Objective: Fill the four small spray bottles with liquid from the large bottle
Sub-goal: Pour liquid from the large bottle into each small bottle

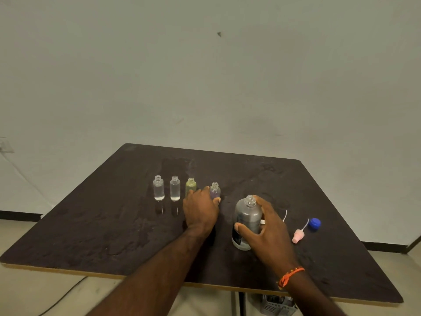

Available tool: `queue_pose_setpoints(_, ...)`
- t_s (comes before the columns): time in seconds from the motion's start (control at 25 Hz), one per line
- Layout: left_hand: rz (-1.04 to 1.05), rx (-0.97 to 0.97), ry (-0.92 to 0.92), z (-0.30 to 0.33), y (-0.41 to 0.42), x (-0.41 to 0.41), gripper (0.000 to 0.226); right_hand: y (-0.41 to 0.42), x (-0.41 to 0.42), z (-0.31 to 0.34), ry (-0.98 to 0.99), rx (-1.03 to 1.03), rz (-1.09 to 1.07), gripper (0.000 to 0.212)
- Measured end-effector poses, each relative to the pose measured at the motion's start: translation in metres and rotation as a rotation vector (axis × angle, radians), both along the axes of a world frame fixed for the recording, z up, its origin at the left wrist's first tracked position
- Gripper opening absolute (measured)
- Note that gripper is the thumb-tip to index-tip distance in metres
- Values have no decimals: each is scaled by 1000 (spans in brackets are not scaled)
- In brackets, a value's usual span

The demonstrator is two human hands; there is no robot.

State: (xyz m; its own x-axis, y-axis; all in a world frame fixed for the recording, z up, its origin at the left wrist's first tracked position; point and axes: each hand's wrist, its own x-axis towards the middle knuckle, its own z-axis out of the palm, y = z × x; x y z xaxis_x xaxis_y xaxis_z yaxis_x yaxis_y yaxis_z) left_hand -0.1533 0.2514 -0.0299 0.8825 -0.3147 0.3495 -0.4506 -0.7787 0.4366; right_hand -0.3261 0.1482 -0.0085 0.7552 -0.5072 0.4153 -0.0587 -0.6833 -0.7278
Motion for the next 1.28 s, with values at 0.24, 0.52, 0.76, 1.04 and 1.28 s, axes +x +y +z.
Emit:
queue_pose_setpoints(0.24,44,1,3,0,-15,7,32,-9,-2,-9,-15,38,21,81)
queue_pose_setpoints(0.52,-5,-146,52,7,-1,-11,51,-7,-1,-6,-22,65,18,80)
queue_pose_setpoints(0.76,-282,-133,20,19,28,-42,49,-3,-4,1,24,73,18,81)
queue_pose_setpoints(1.04,-542,-127,212,9,44,-44,68,4,-6,9,65,86,-4,84)
queue_pose_setpoints(1.28,-659,-221,244,8,29,-53,51,-3,-5,20,69,87,7,81)
